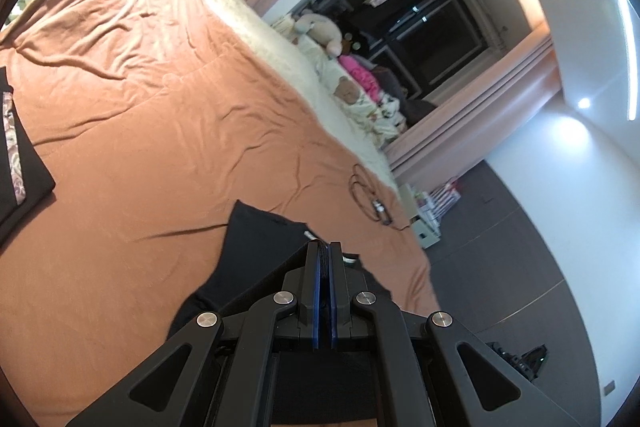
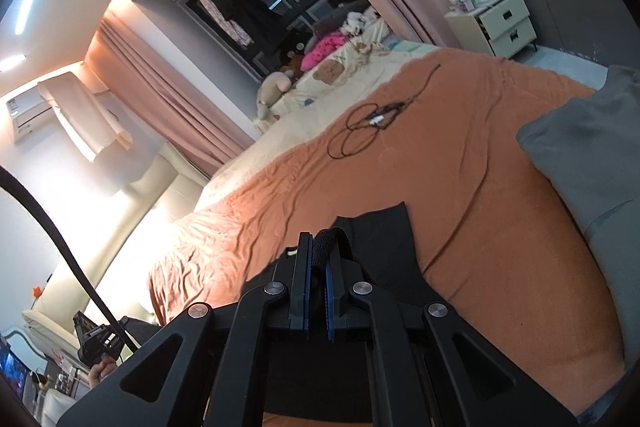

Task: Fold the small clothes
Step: 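Lift the held hem with both grippers and fold it over toward the collar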

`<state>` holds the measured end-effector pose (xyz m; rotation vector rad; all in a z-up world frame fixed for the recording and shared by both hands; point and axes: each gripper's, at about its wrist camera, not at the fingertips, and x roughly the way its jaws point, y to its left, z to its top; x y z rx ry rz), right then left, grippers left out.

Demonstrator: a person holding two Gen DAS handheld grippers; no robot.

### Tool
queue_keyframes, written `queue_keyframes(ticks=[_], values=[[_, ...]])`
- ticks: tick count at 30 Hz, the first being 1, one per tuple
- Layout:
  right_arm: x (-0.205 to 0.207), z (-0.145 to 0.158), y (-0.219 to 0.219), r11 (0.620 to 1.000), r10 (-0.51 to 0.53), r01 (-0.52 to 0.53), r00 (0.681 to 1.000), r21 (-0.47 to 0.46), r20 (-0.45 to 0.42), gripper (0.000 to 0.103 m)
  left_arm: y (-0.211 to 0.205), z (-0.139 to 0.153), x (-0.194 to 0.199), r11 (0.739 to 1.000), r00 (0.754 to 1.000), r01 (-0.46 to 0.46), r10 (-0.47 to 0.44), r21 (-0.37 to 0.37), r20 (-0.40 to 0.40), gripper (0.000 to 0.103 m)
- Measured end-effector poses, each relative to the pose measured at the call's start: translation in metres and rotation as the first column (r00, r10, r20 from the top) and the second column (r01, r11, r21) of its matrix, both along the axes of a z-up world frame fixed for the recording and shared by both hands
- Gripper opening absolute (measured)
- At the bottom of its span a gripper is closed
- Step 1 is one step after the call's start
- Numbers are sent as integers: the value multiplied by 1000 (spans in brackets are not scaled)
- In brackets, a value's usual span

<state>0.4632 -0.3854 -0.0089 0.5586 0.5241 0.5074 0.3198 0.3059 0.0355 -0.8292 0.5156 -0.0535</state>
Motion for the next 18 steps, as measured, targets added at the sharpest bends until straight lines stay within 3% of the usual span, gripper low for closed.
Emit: queue_keyframes(ticks=[9,18], values=[[55,1,25,999,-7,4,997,-43,-80,2,13,-42,61,999,993,-15,20,38,-113,3],[106,-7,55,993,-42,23,986,-115,-163,2,20,-91,122,996,970,4,19,93,-244,3]])
